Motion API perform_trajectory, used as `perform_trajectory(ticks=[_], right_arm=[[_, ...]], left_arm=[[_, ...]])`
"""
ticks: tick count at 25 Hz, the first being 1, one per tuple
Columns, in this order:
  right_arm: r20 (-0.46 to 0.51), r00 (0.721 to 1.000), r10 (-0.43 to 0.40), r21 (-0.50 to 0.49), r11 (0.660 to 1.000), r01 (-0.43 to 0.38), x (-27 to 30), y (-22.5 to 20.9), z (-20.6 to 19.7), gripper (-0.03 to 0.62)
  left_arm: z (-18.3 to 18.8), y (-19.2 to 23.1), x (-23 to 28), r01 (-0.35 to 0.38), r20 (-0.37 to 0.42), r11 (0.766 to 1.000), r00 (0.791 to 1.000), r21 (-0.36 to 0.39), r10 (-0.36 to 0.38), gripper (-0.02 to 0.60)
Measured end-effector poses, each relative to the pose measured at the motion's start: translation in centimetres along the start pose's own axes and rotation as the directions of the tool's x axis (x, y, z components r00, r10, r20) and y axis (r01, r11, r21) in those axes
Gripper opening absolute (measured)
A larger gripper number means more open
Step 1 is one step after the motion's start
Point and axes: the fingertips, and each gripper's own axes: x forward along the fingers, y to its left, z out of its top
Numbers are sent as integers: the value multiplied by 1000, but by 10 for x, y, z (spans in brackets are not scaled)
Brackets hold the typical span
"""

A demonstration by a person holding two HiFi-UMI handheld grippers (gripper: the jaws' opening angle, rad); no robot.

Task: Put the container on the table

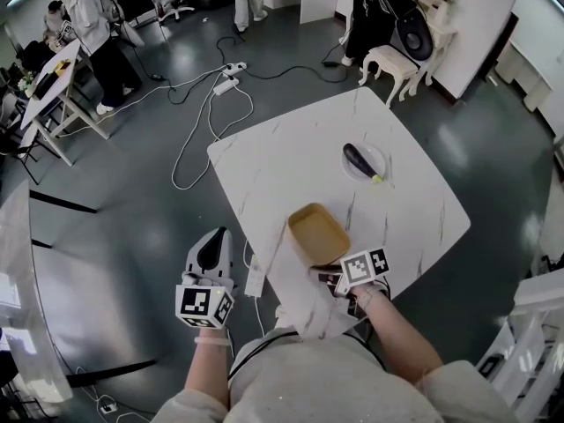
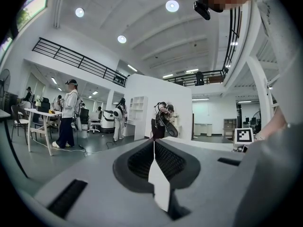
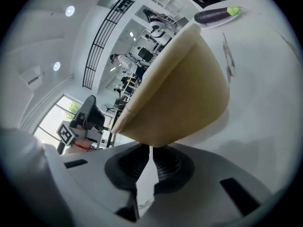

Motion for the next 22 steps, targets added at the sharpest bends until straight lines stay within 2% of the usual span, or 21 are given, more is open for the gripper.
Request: perform_trajectory(ticks=[5,10,22], right_arm=[[-21,1000,-1,11,1000,1,2,-2,-10,6],[-37,998,46,52,998,-44,5,0,-17,6],[-46,989,139,-6,990,-139,-10,15,-29,6]], left_arm=[[-2,2,-9,-23,-5,1000,1000,1,23,8],[-3,3,-16,-42,-7,999,999,4,42,8],[2,-18,-25,-66,-5,998,998,7,66,8]])
